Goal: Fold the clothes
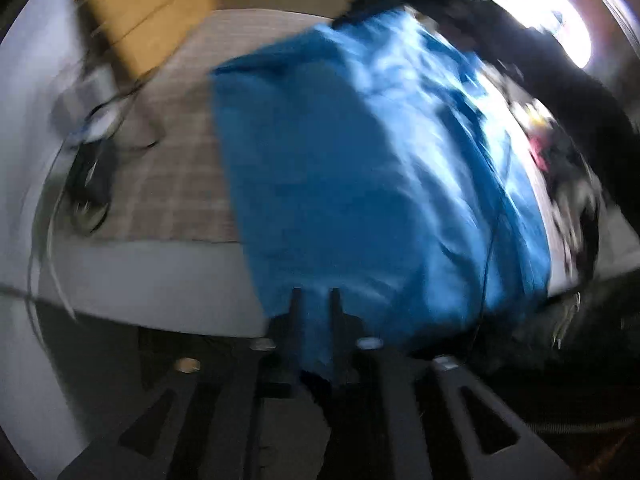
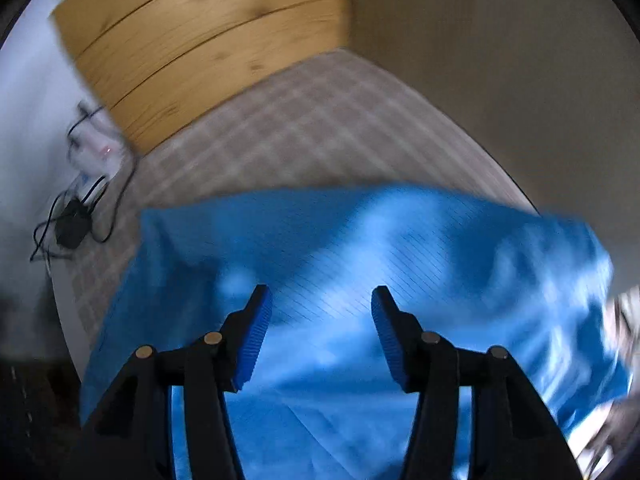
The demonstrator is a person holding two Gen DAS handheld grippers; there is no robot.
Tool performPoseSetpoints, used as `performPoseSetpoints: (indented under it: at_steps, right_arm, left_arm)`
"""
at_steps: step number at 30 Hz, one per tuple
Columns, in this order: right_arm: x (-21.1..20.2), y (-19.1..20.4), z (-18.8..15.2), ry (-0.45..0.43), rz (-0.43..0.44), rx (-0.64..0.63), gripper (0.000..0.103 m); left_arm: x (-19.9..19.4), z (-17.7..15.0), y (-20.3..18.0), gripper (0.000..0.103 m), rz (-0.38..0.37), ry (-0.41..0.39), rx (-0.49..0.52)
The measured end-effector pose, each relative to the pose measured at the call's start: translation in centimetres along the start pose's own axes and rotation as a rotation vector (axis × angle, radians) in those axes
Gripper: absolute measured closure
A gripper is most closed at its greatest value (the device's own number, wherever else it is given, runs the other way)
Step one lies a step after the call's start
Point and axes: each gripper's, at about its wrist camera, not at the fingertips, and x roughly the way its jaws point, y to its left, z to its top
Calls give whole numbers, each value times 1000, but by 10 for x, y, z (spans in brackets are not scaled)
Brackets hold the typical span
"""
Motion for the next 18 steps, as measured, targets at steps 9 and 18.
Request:
performPoseSetpoints:
  at_steps: [9,18]
  right_arm:
    - [76,102,46,108,-68,-375,42]
    - [78,95,36,111,-40,-417,99]
  left_arm:
    - [51,-19,8,69,-96,48,-185]
    - [59,-12,0,103,-29,39,-161]
